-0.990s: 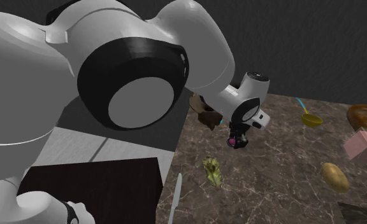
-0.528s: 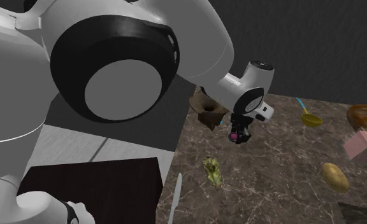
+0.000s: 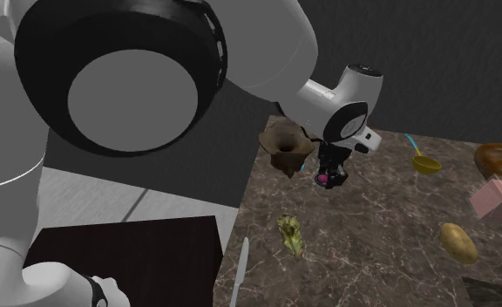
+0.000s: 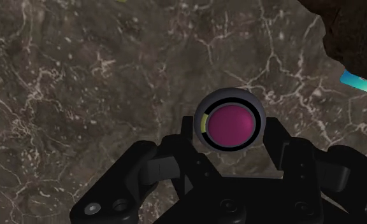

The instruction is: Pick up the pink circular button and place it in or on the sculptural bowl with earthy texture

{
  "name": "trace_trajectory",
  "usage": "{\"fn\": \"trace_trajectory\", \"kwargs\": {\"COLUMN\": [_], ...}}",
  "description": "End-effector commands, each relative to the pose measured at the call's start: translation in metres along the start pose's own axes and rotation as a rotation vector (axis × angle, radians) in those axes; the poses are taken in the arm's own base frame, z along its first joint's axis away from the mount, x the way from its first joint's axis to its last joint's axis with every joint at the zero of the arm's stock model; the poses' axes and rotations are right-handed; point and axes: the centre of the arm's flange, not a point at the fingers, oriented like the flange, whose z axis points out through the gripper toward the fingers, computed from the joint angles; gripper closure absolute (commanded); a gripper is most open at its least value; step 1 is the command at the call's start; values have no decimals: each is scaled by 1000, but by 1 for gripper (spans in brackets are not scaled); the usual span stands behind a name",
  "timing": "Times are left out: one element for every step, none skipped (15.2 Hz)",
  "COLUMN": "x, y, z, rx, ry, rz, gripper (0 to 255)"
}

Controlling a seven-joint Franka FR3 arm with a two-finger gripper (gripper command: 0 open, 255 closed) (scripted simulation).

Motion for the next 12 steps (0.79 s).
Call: {"fn": "trace_trajectory", "kwargs": {"x": [0, 0, 0, 0, 0, 0, 0, 0, 0, 0, 0, 0], "y": [0, 0, 0, 0, 0, 0, 0, 0, 0, 0, -1, -1], "z": [-11, -17, -22, -27, -32, -38, -43, -48, -53, -59, -64, -69], "rx": [0, 0, 0, 0, 0, 0, 0, 0, 0, 0, 0, 0], "ry": [0, 0, 0, 0, 0, 0, 0, 0, 0, 0, 0, 0], "rz": [0, 0, 0, 0, 0, 0, 0, 0, 0, 0, 0, 0], "gripper": [255, 255, 255, 255, 255, 255, 255, 255, 255, 255, 255, 255]}}
